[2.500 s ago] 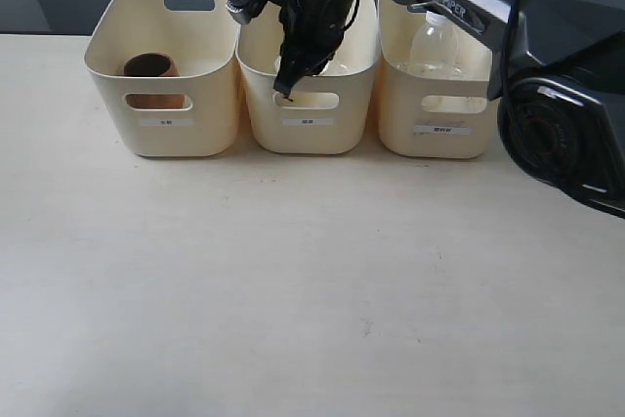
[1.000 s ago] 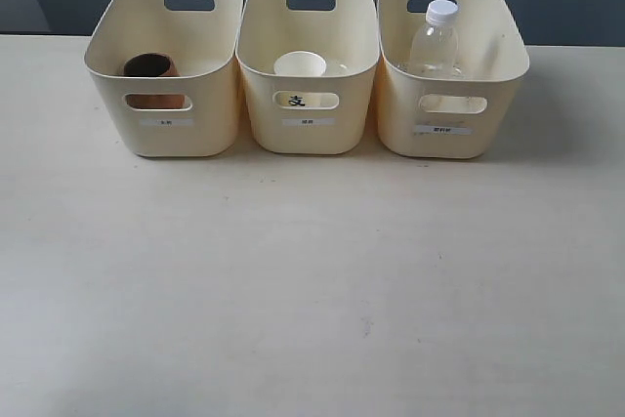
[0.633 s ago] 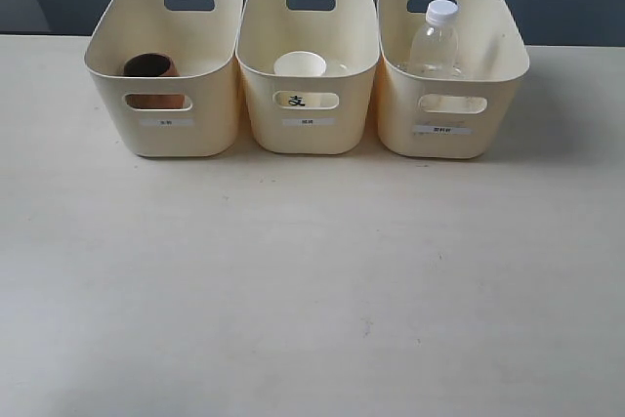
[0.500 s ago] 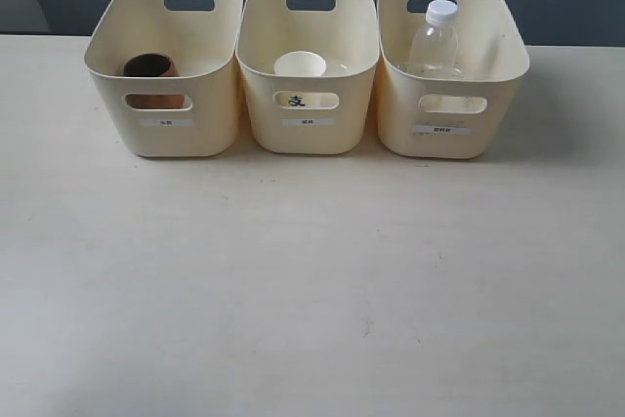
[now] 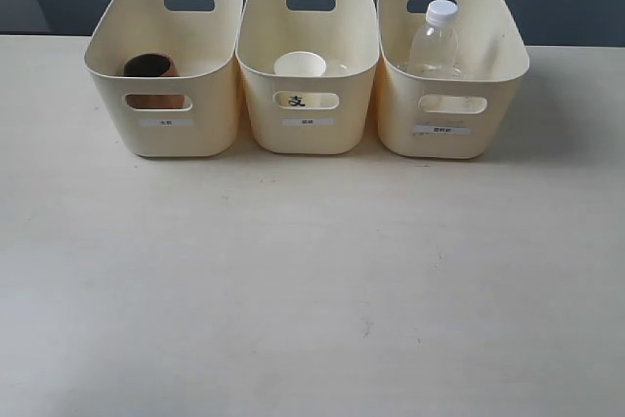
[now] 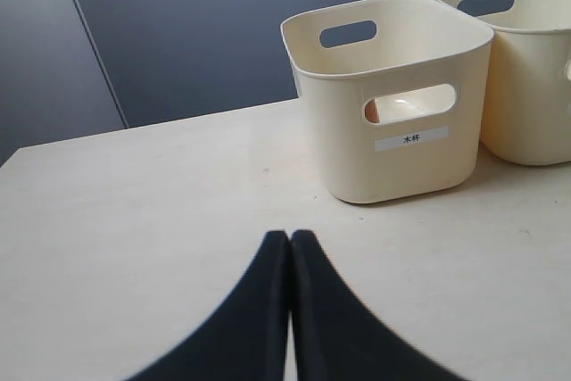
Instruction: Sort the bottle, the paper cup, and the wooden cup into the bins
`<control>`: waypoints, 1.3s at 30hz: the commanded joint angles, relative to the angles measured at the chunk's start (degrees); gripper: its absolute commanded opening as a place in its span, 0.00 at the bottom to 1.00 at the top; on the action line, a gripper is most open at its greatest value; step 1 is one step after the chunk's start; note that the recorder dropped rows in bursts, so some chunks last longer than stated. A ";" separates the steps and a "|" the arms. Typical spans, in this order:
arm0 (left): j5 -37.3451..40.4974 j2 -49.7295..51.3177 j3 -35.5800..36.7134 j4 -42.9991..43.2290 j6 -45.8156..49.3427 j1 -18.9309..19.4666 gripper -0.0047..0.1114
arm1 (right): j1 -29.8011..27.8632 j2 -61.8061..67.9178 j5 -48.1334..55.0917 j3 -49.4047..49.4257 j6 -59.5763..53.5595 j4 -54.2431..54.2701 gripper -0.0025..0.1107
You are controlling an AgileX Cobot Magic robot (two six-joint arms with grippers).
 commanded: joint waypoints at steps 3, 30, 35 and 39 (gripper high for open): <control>0.09 -0.28 0.07 -0.21 -0.11 -0.20 0.04 | -11.45 -7.51 -11.76 5.51 9.70 4.00 0.02; 0.09 -0.28 0.07 -0.07 -0.11 -0.20 0.04 | -27.72 -30.02 -48.87 73.49 -24.77 47.34 0.02; 0.09 -0.28 0.07 -0.07 -0.11 -0.20 0.04 | -27.62 -30.02 -54.02 75.54 -1.61 23.31 0.02; 0.09 -0.28 0.07 -0.07 -0.11 -0.20 0.04 | -27.62 -30.02 -55.45 76.40 18.83 3.01 0.02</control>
